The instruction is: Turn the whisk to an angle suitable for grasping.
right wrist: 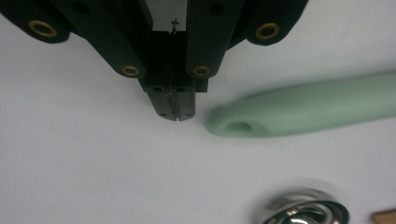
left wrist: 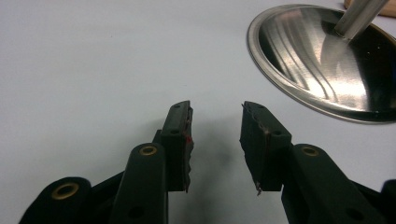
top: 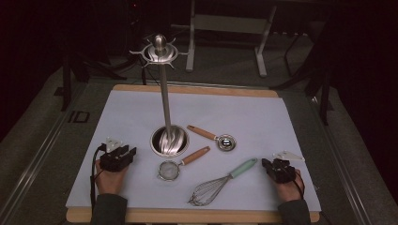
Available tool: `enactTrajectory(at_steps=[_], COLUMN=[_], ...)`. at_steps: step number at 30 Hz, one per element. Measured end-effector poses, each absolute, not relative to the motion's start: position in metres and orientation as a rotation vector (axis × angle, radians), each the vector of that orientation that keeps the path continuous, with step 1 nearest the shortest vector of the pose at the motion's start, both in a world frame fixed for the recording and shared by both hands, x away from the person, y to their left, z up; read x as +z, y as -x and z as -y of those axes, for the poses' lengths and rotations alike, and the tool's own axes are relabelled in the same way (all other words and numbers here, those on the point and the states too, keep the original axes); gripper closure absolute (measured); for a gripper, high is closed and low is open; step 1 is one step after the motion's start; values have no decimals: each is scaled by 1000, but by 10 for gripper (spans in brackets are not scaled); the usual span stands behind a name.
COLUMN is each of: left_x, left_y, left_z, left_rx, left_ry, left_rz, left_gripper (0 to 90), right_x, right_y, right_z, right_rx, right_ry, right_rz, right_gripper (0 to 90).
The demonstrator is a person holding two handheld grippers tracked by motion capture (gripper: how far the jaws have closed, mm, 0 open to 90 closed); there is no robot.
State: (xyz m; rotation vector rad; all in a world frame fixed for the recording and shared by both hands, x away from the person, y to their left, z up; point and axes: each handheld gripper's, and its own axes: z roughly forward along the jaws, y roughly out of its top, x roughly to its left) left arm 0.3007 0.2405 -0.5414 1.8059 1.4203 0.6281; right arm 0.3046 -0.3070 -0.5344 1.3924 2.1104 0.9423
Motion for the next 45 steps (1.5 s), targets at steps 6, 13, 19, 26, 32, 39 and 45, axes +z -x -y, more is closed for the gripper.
enactTrajectory(at_steps=[6, 13, 19, 26, 32, 39, 45], left_x=[-541, -541, -541, -541, -541, -541, -541], left_y=[-301, -300, -300, -300, -301, -301, -301], left_z=[-240, -239, -239, -239, -239, -239, -239], left_rx=[634, 639, 638, 638, 641, 639, 639], left_ry=[-1808, -1810, -1810, -1810, -1814, -1812, -1813], left_rz=[-1421, -1421, -1420, -1420, -1423, -1423, -1424], left_gripper=[636, 637, 636, 634, 627, 621, 619], right_x=[-535, -535, -535, -533, -519, -516, -518], right_y=[-313, -328, -333, -329, -319, -318, -318], right_z=[291, 272, 251, 237, 227, 212, 205], right_rx=[943, 979, 1004, 1035, 1111, 1115, 1122], right_ry=[-1356, -1333, -1307, -1310, -1371, -1454, -1495], right_rz=[-2133, -2174, -2215, -2239, -2224, -2243, -2265], right_gripper=[900, 899, 890, 836, 558, 363, 336])
